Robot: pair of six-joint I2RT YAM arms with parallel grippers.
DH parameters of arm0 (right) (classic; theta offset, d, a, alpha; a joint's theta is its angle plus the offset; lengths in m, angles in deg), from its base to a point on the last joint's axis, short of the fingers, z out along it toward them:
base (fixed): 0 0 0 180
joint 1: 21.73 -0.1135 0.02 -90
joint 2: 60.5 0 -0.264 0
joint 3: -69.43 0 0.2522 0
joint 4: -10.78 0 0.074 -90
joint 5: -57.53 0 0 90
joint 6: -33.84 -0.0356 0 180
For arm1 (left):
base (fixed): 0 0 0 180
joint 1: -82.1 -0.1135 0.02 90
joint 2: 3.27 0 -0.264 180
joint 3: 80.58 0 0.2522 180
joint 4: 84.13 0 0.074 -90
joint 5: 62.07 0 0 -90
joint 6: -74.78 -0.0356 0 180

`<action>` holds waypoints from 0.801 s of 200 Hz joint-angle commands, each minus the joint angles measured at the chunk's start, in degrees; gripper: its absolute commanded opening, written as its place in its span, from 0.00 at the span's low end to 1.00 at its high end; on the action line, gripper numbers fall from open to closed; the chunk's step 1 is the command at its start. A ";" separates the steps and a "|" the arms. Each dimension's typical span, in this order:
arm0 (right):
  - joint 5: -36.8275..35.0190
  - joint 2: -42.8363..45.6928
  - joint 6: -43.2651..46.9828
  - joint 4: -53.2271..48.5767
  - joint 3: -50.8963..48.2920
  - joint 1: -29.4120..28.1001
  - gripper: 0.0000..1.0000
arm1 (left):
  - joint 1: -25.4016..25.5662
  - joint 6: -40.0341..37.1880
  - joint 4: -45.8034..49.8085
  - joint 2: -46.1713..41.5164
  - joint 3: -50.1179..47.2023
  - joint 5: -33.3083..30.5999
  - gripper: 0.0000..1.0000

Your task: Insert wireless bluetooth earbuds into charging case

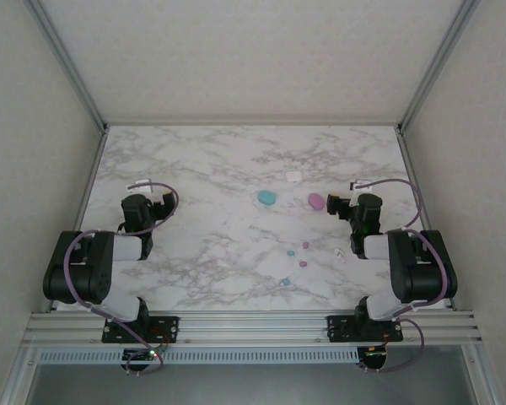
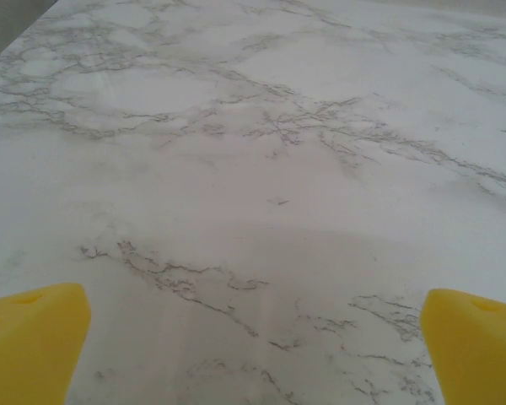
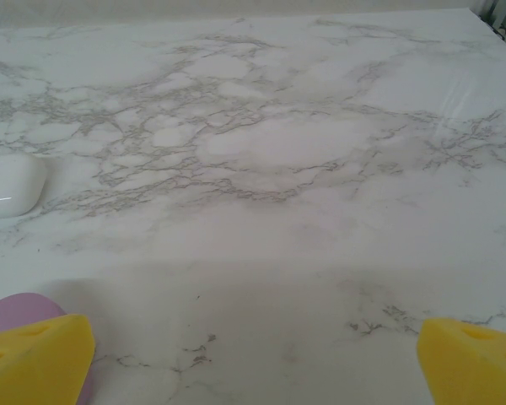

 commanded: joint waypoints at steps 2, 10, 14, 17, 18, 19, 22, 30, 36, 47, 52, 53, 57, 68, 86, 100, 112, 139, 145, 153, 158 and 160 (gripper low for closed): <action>-0.17 -0.23 0.14 0.84 0.18 -0.10 0.99 | -0.46 0.34 -0.86 0.12 1.21 1.25 1.00; -0.16 -0.23 0.14 0.90 0.17 -0.09 0.99 | -0.46 0.34 -0.83 0.10 1.14 1.26 1.00; 0.09 -0.23 0.14 0.91 0.11 -0.04 0.99 | -0.46 0.34 -0.96 0.11 1.14 1.26 1.00; 0.47 -0.19 0.23 0.91 0.17 -0.08 0.99 | -0.51 0.34 -0.97 0.06 1.14 1.28 1.00; 0.59 -0.17 0.31 0.87 0.17 -0.09 0.99 | -0.48 0.34 -0.99 0.05 1.14 1.27 1.00; 0.66 -0.16 0.36 0.80 0.22 -0.09 0.99 | -0.47 0.34 -0.95 0.00 1.09 1.27 1.00; 0.93 -0.15 0.47 0.60 0.32 -0.06 0.99 | -0.48 0.34 -1.07 -0.01 1.06 1.25 1.00; 1.43 -0.06 0.64 0.51 0.35 -0.10 0.99 | -0.51 0.40 -1.02 -0.01 1.06 1.37 1.00; 1.80 0.22 0.79 0.20 0.39 -0.10 0.99 | -0.46 0.18 -0.86 -0.16 1.13 1.70 1.00; 2.02 0.61 0.88 -0.38 0.52 -0.09 0.99 | -0.46 -0.01 -0.52 -0.82 1.06 2.12 1.00; 2.16 0.92 0.97 -0.78 0.65 -0.09 0.99 | -0.46 0.05 -0.71 -1.00 0.76 1.99 1.00; 2.23 0.96 0.99 -0.94 0.76 -0.09 0.99 | -0.51 0.11 -0.77 -1.10 0.76 1.99 1.00; 2.44 1.34 1.06 -1.64 1.01 -0.10 0.99 | -0.51 0.29 -1.02 -1.29 0.49 1.51 1.00; 3.19 2.89 1.20 -4.96 1.64 -0.10 0.99 | -0.57 0.52 -1.68 -1.92 -0.13 1.43 1.00; 3.35 7.15 -0.52 -19.98 8.79 -0.05 0.99 | -0.65 1.27 2.03 -6.25 -0.04 0.22 1.00; 6.90 9.30 -1.83 -32.37 14.15 -0.10 0.99 | -0.79 2.56 8.44 -10.42 1.29 -1.34 1.00; 9.89 10.40 -3.08 -38.91 16.73 -0.05 0.99 | -0.83 3.63 12.09 -13.51 1.91 -2.55 1.00; 24.03 10.28 -4.49 -47.88 23.13 -0.37 0.94 | -0.97 8.05 22.48 -20.37 5.24 -4.10 1.00; 26.85 9.64 -4.52 -49.51 24.73 -0.74 0.93 | -0.98 9.06 24.47 -21.45 6.04 -2.96 1.00; 30.04 8.30 -4.08 -51.82 26.96 -1.47 0.90 | -0.90 11.10 25.83 -22.36 6.86 -0.51 1.00; 31.74 7.28 -3.53 -53.43 28.50 -2.04 0.89 | -0.90 12.70 26.48 -22.68 7.31 1.51 1.00; 32.42 6.85 -3.31 -54.07 29.30 -2.34 0.88 | -0.92 13.25 26.92 -22.76 7.49 2.44 1.00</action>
